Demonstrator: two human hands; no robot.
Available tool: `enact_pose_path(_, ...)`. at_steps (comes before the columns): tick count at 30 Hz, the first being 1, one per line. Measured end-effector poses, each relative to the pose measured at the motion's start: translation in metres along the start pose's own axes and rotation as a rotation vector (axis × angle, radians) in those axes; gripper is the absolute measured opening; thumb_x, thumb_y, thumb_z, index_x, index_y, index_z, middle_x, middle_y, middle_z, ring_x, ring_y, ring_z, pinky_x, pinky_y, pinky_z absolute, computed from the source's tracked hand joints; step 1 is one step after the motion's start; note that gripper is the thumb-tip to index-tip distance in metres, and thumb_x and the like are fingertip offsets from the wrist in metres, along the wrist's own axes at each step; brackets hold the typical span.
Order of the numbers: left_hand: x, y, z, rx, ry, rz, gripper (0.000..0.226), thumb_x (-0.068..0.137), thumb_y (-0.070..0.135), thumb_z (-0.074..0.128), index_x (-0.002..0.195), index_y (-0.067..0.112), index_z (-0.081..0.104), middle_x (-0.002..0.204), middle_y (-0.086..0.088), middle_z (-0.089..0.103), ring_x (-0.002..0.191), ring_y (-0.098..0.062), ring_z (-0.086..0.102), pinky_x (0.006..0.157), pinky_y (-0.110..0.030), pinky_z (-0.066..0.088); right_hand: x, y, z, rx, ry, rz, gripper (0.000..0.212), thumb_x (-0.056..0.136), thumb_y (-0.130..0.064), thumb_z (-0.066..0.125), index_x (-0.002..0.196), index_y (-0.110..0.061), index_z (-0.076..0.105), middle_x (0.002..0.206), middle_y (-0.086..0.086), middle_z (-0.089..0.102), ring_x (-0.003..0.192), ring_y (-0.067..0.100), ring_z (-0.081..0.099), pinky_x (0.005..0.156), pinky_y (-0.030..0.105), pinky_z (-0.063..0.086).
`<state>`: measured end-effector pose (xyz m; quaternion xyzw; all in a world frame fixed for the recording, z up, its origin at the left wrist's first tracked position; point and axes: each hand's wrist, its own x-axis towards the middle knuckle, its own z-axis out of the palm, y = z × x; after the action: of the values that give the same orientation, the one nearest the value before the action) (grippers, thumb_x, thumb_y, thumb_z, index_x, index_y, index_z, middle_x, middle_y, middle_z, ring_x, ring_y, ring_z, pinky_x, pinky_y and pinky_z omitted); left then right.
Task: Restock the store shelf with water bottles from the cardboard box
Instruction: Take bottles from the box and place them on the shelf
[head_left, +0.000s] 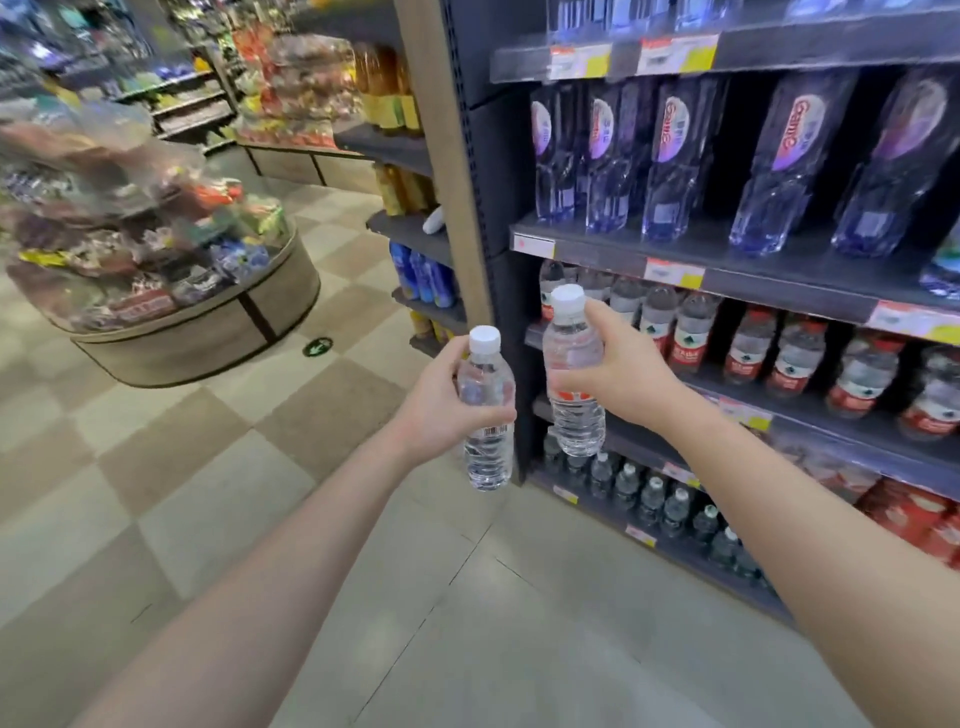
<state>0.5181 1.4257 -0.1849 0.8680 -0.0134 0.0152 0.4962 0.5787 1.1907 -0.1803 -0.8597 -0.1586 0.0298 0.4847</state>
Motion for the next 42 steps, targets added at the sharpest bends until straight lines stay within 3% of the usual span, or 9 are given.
enact_pose_path(4, 0.051, -0.032, -0.016, 0.008, -0.043, 0.020, 0.063, 0.073, 0.014, 0.094, 0.123, 0.033, 0.061, 0.112, 0.007, 0.076, 0.105, -0.016, 0.075, 0.097, -0.042, 0.060, 0.041, 0.007, 0.019, 0.015, 0.014, 0.050, 0.064, 0.082, -0.020, 0.082, 0.131, -0.042, 0.048, 0.113, -0.023, 0.060, 0.102, 0.007, 0.061, 0.069, 0.013, 0.043)
enact_pose_path(7, 0.084, -0.058, -0.024, 0.022, -0.083, 0.044, 0.064, 0.073, 0.019, 0.095, 0.123, 0.037, 0.060, 0.113, 0.010, 0.076, 0.106, -0.013, 0.075, 0.098, -0.046, 0.059, 0.064, 0.018, 0.041, 0.040, 0.063, 0.088, 0.071, 0.080, -0.023, 0.083, 0.138, -0.044, 0.048, 0.118, -0.019, 0.063, 0.104, 0.006, 0.062, 0.075, 0.018, 0.047)
enact_pose_path(11, 0.128, -0.094, -0.030, 0.025, -0.148, 0.099, 0.067, 0.071, 0.026, 0.097, 0.125, 0.041, 0.059, 0.117, 0.013, 0.075, 0.109, -0.011, 0.073, 0.096, -0.045, 0.058, 0.086, 0.037, 0.068, 0.058, 0.114, 0.138, 0.088, 0.080, -0.025, 0.087, 0.153, -0.035, 0.040, 0.141, -0.029, 0.047, 0.127, -0.001, 0.050, 0.093, 0.012, 0.044)
enact_pose_path(13, 0.151, -0.114, -0.027, 0.016, -0.186, 0.128, 0.069, 0.071, 0.024, 0.098, 0.127, 0.039, 0.059, 0.117, 0.014, 0.075, 0.110, -0.007, 0.072, 0.101, -0.039, 0.057, 0.097, 0.051, 0.081, 0.075, 0.149, 0.167, 0.085, 0.081, -0.021, 0.086, 0.152, -0.034, 0.041, 0.130, -0.039, 0.043, 0.118, -0.009, 0.048, 0.087, 0.002, 0.042)
enact_pose_path(17, 0.190, -0.150, -0.009, 0.003, -0.221, 0.169, 0.067, 0.072, 0.024, 0.097, 0.124, 0.042, 0.059, 0.111, 0.021, 0.074, 0.102, 0.002, 0.071, 0.094, -0.028, 0.055, 0.123, 0.099, 0.106, 0.082, 0.234, 0.204, 0.077, 0.078, -0.025, 0.086, 0.143, -0.042, 0.048, 0.123, -0.025, 0.063, 0.111, 0.003, 0.063, 0.086, 0.025, 0.054)
enact_pose_path(24, 0.257, -0.252, 0.070, -0.041, -0.241, 0.302, 0.065, 0.075, 0.029, 0.096, 0.128, 0.040, 0.061, 0.115, 0.022, 0.074, 0.108, 0.002, 0.070, 0.098, -0.031, 0.055, 0.157, 0.229, 0.149, 0.006, 0.267, 0.184, 0.080, 0.077, -0.033, 0.089, 0.143, -0.048, 0.046, 0.126, -0.020, 0.066, 0.113, 0.005, 0.064, 0.090, 0.029, 0.054)
enact_pose_path(27, 0.283, -0.321, 0.116, -0.099, -0.236, 0.350, 0.064, 0.077, 0.025, 0.095, 0.130, 0.034, 0.061, 0.116, 0.015, 0.075, 0.108, -0.004, 0.072, 0.100, -0.034, 0.056, 0.164, 0.304, 0.174, 0.009, 0.294, 0.144, 0.072, 0.077, -0.031, 0.090, 0.136, -0.046, 0.052, 0.122, -0.016, 0.070, 0.111, 0.008, 0.068, 0.098, 0.040, 0.055)
enact_pose_path(35, 0.306, -0.476, 0.217, -0.090, -0.136, 0.475, 0.066, 0.077, 0.030, 0.095, 0.133, 0.033, 0.061, 0.119, 0.019, 0.073, 0.113, -0.002, 0.070, 0.106, -0.040, 0.055, 0.181, 0.451, 0.234, -0.030, 0.379, 0.045, 0.066, 0.076, -0.014, 0.090, 0.131, -0.030, 0.059, 0.100, -0.014, 0.076, 0.090, 0.000, 0.072, 0.080, 0.022, 0.056)
enact_pose_path(42, 0.314, -0.507, 0.226, -0.119, -0.190, 0.426, 0.070, 0.065, 0.043, 0.098, 0.125, 0.035, 0.063, 0.112, 0.017, 0.076, 0.103, -0.002, 0.073, 0.091, -0.024, 0.056, 0.213, 0.498, 0.252, 0.066, 0.444, 0.111, 0.071, 0.072, -0.012, 0.092, 0.129, -0.032, 0.054, 0.107, -0.004, 0.076, 0.095, 0.013, 0.075, 0.090, 0.042, 0.061)
